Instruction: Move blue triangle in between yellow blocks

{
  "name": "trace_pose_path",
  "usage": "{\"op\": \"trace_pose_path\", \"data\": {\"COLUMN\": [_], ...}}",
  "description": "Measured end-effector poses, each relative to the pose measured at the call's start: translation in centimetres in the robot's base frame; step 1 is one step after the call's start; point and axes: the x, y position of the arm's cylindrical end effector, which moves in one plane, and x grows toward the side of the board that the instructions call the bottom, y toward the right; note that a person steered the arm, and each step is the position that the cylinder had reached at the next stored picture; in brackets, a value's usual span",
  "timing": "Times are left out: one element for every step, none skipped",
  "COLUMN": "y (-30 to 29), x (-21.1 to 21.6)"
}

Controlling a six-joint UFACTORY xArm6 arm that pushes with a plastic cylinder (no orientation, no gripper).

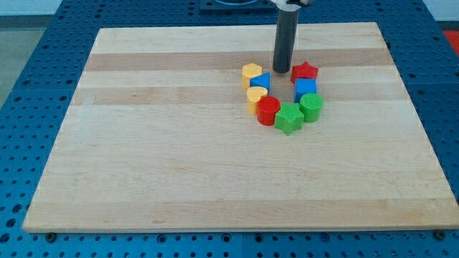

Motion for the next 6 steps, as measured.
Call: {"op": "trace_pose_path", "data": {"y": [0.0,0.0,0.0,0.0,0.0,-0.3], "x": [0.4,1.6,3.1,3.9,4.0,4.0]}}
